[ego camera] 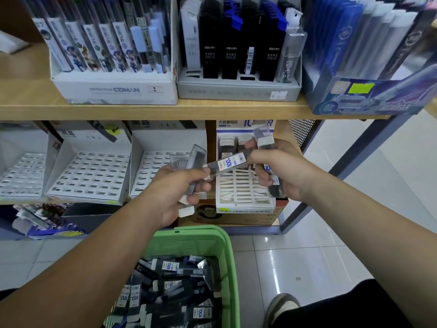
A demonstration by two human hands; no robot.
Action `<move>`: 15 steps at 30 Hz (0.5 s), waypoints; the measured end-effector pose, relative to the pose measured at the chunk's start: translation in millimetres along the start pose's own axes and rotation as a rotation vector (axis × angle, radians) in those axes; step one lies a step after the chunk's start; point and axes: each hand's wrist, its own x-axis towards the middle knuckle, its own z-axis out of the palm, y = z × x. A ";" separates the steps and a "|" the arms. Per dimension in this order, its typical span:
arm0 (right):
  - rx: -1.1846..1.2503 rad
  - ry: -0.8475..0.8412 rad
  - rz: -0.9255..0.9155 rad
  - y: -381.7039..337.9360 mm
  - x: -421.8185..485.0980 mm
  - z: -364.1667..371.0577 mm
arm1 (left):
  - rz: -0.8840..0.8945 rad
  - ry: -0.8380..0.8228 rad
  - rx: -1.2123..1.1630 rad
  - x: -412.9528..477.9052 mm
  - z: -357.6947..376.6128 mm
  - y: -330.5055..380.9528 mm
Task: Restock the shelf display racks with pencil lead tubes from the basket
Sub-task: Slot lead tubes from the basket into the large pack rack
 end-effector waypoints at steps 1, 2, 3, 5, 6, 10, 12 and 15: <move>-0.037 0.005 0.017 1.5 0.4 -2.2 | 0.004 0.025 -0.028 2.1 -0.2 -0.9; -0.093 -0.003 0.032 3.8 0.6 -4.0 | 0.010 0.049 -0.050 3.5 0.0 -1.1; -0.165 -0.021 0.041 5.3 -0.5 -5.0 | 0.018 0.070 -0.064 4.1 0.6 -0.7; -0.339 -0.076 0.025 7.6 -2.0 -5.6 | 0.040 0.105 -0.069 4.3 0.6 1.3; -0.427 -0.092 -0.002 8.1 -2.2 -4.5 | 0.056 0.122 -0.052 4.2 0.2 2.1; -0.593 -0.008 -0.176 12.2 5.0 4.5 | 0.180 0.117 0.180 -0.2 3.5 2.0; -0.516 -0.025 -0.217 15.5 9.7 10.1 | 0.240 0.098 0.243 -2.7 9.9 0.2; -0.495 -0.127 -0.253 17.7 10.8 16.9 | 0.279 0.095 0.216 -5.1 17.9 1.2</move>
